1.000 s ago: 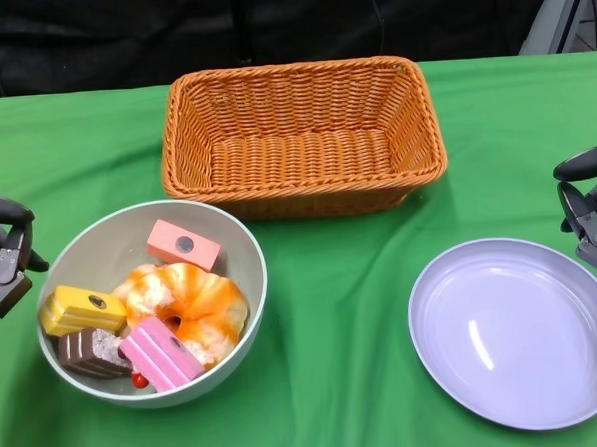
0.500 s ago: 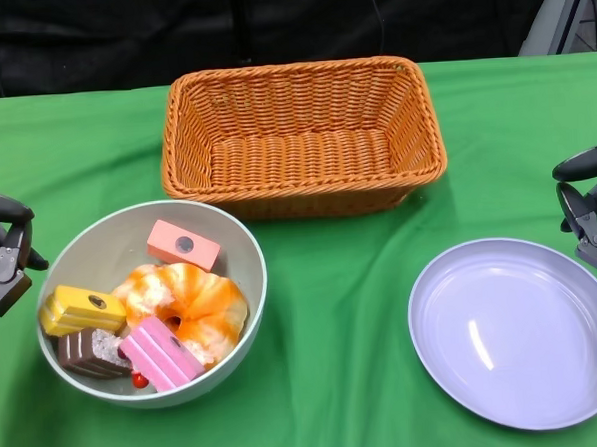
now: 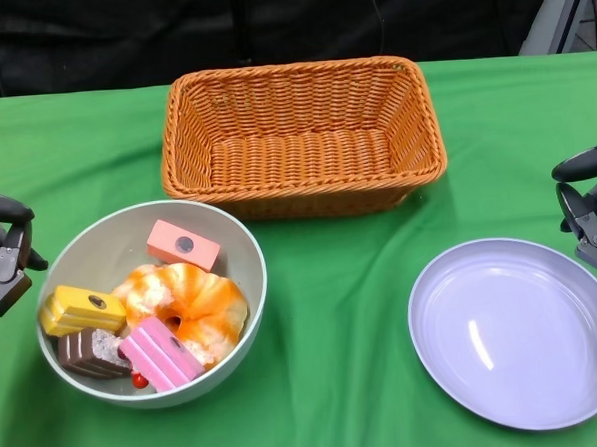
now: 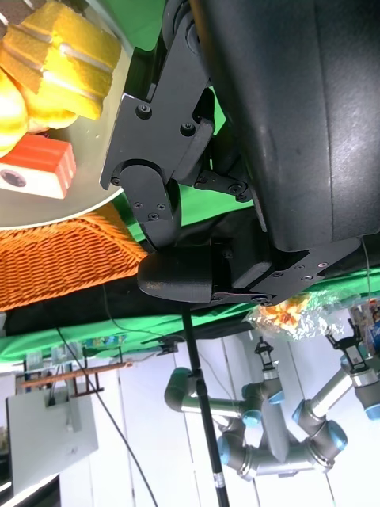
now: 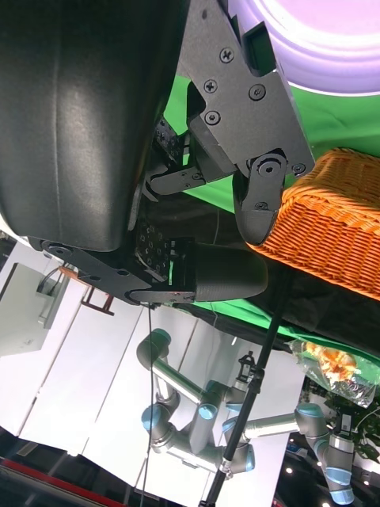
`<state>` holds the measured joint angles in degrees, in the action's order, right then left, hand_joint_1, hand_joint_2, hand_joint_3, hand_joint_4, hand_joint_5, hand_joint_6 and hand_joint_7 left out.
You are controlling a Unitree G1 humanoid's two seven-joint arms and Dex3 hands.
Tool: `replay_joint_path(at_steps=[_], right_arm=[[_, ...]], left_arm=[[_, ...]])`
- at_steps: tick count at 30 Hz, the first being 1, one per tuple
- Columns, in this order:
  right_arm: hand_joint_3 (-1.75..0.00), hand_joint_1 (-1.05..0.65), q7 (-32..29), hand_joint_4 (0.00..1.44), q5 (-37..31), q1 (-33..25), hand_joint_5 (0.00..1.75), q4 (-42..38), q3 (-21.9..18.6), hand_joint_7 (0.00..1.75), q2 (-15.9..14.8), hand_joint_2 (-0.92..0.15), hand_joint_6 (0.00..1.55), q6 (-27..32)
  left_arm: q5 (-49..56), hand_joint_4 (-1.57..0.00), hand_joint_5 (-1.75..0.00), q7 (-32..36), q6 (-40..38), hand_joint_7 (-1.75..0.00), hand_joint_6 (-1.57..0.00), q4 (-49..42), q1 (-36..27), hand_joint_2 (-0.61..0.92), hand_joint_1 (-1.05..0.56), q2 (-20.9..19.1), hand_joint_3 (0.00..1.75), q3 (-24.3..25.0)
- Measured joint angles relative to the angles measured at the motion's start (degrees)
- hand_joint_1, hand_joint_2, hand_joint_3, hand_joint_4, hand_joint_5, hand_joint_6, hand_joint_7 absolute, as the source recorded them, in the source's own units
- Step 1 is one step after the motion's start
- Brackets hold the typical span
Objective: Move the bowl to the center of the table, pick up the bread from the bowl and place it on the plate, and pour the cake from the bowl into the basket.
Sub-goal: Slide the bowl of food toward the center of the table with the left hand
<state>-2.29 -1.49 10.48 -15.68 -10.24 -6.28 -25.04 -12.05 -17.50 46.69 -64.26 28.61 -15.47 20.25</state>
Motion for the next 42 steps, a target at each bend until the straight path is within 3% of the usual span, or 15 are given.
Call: replay_joint_path(at_steps=[5,9,13,14,17,18,21,26,35,42], right_arm=[[-0.60,-0.12,-0.01,0.72,-0.09,0.00,1.59,-0.02,0.00,1.24,0.00,-0.73,0.67,-0.45],[-0.60,-0.11,-0.01,0.73,-0.08,-0.01,1.60,-0.02,-0.01,1.24,0.00,-0.73,0.67,-0.65],[-0.60,-0.11,-0.01,0.74,-0.12,-0.01,1.60,-0.10,-0.03,1.23,-0.06,-0.73,0.68,-0.97],[-0.61,-0.10,0.02,0.74,-0.09,-0.01,1.60,-0.25,-0.04,1.23,-0.13,-0.73,0.68,-1.20],[-0.62,-0.09,0.27,0.74,0.05,-0.01,1.60,-0.70,-0.08,1.22,-0.44,-0.73,0.69,-1.98],[-0.63,-0.09,0.28,0.75,0.06,0.00,1.59,-0.90,-0.09,1.22,-0.51,-0.72,0.69,-2.16],[-0.67,-0.08,0.27,0.76,0.05,0.00,1.59,-1.54,-0.09,1.22,-0.52,-0.71,0.70,-2.68],[-0.68,-0.08,0.31,0.75,0.16,0.00,1.59,-1.54,-0.11,1.22,-0.53,-0.70,0.70,-2.69],[-0.67,-0.11,0.32,0.75,0.01,-0.04,1.58,-1.33,-0.07,1.22,-0.58,-0.70,0.70,-2.67],[-0.67,-0.09,0.54,0.74,0.34,-0.11,1.60,-1.23,-0.06,1.24,-0.57,-0.70,0.69,-2.47]], left_arm=[[1.29,-0.69,-1.46,3.59,-1.98,-1.06,-0.70,0.49,-0.01,0.90,-0.19,-0.63,0.39,-0.39],[1.66,-0.76,-1.14,6.54,-4.41,-0.83,-0.75,1.04,-0.03,0.92,-0.22,-0.68,0.32,-0.44],[6.17,-0.89,-0.50,13.57,-6.81,-0.24,-0.95,2.20,-0.21,0.92,-0.32,-1.70,0.28,-2.16],[7.23,-0.88,-0.33,14.60,-7.81,-0.13,-0.95,2.55,-0.23,0.92,-0.37,-2.19,0.30,-2.70],[8.27,-0.88,-0.23,15.50,-10.37,-0.06,-0.96,3.24,-0.27,0.92,-0.39,-3.35,0.31,-3.30],[8.12,-0.71,-0.12,14.82,-11.14,-0.02,-0.77,3.59,-0.31,0.92,-0.52,-3.60,0.36,-3.50],[7.18,-0.53,-0.02,8.42,-14.67,0.00,-0.56,4.48,-0.55,0.92,-0.69,-5.41,0.43,-4.16],[8.07,-0.36,0.00,3.60,-21.46,0.00,-0.34,5.07,-0.63,0.92,-0.74,-8.87,0.55,-6.25],[10.47,-0.11,0.00,-0.97,-32.44,0.00,-0.09,8.61,-0.79,0.92,-0.78,-11.00,0.62,-10.17],[5.48,-0.06,0.00,-7.26,-44.86,0.00,-0.06,12.01,-0.81,0.92,-0.79,-10.98,0.57,-9.08]])
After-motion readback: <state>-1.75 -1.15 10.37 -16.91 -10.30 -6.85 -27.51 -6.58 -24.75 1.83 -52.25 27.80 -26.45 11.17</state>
